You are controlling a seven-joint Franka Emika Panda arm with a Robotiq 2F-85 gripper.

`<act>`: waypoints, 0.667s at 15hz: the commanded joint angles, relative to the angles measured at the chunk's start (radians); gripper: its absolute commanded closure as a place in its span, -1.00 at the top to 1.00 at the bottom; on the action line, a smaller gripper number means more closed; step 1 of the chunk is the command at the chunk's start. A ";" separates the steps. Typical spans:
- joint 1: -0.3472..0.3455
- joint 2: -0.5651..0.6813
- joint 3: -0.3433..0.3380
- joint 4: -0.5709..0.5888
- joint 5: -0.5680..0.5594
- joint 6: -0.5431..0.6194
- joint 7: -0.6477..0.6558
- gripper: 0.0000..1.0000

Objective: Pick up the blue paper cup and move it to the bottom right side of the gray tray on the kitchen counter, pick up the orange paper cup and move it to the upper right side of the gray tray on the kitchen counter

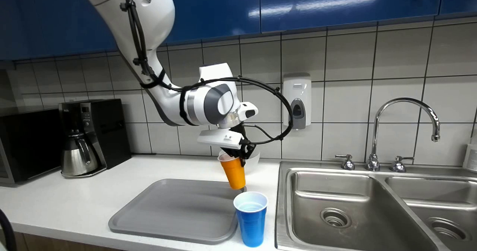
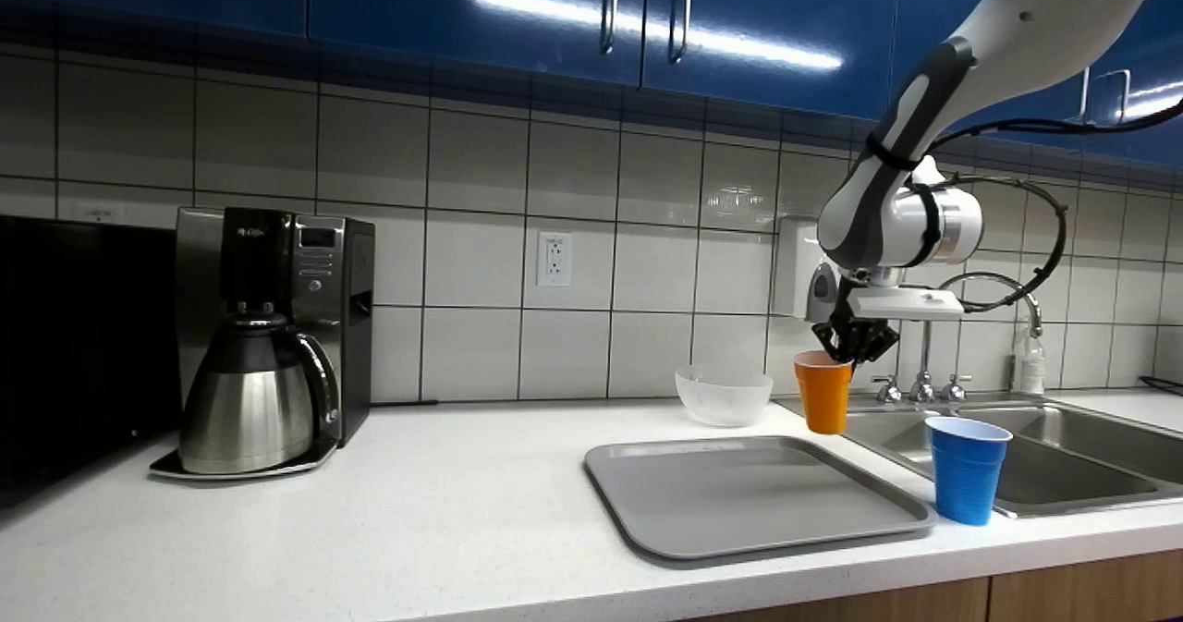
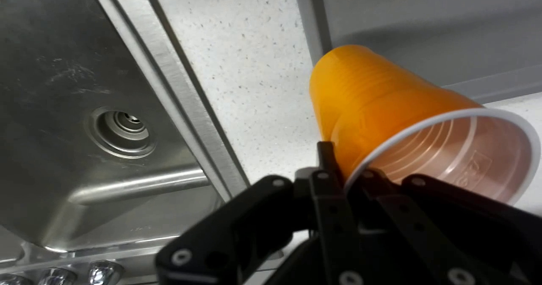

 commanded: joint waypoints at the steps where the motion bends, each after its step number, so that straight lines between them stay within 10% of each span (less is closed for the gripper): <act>1: -0.020 0.017 -0.021 0.004 -0.026 0.035 0.035 -0.98; 10: -0.020 0.087 -0.086 0.034 -0.038 0.077 0.091 -0.98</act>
